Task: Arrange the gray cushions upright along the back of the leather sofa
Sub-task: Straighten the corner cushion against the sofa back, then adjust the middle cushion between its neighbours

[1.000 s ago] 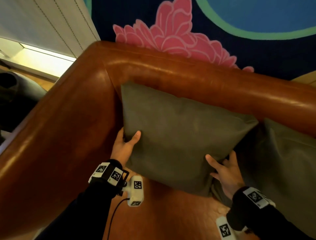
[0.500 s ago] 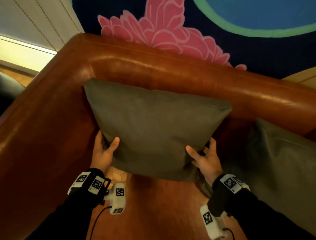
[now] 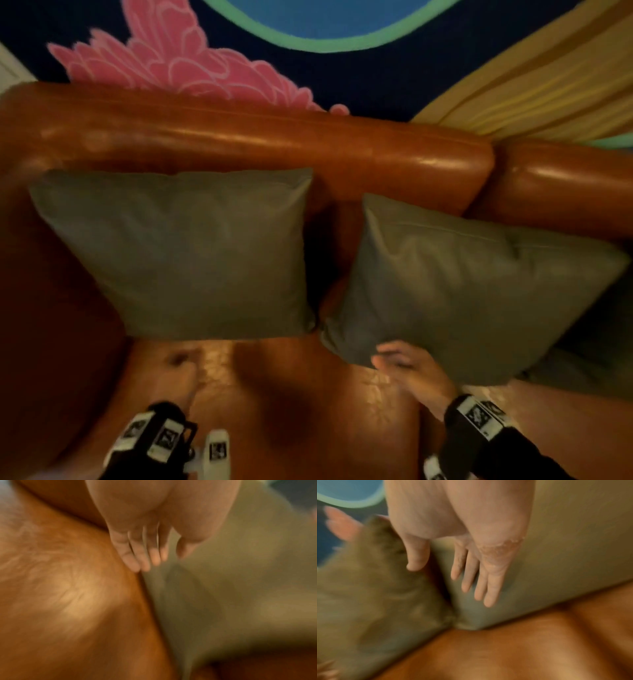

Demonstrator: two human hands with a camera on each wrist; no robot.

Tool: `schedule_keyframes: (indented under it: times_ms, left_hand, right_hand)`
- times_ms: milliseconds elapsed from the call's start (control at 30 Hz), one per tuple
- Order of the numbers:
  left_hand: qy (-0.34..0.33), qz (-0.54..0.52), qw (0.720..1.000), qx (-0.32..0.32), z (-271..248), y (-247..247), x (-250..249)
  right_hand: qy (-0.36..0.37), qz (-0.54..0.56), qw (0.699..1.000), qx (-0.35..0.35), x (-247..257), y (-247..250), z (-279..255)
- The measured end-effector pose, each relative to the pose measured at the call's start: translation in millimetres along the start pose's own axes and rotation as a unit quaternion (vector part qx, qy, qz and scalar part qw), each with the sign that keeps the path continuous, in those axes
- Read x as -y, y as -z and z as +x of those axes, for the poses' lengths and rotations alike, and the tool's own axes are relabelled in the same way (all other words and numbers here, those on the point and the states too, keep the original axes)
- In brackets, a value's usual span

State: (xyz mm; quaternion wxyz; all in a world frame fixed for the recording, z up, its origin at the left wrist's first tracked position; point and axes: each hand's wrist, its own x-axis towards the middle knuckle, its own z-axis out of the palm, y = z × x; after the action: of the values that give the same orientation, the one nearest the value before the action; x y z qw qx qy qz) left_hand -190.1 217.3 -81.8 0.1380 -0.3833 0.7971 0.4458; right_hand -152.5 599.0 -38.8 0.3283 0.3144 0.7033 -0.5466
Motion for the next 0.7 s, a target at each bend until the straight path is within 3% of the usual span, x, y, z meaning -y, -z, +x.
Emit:
schedule_keyframes:
  times_ms: [67,133,267,400,533,700]
  left_hand:
    - [0.002,0.059,0.992,0.110,-30,-45,-2]
    - [-0.016,0.077,0.981,0.175,-55,-91,-15]
    - [-0.047,-0.027,0.978,0.199,-103,-165,-85]
    - [-0.028,-0.161,0.961,0.224,-125,-202,-149]
    - [-0.017,-0.258,0.933,0.252,-146,-223,-179]
    - [-0.021,-0.317,0.925,0.209,-150,-234,-164]
  right_hand:
    - [-0.044,-0.052,0.998,-0.008,-24,48,-17]
    - [-0.084,-0.072,0.992,-0.053,-42,100,-25]
    - [-0.084,-0.079,0.975,-0.189,-70,187,-8]
    - [-0.006,0.060,0.958,-0.281,-53,230,3]
    - [0.088,0.184,0.954,-0.221,-39,243,12]
    - [0.166,0.198,0.946,-0.196,-41,239,2]
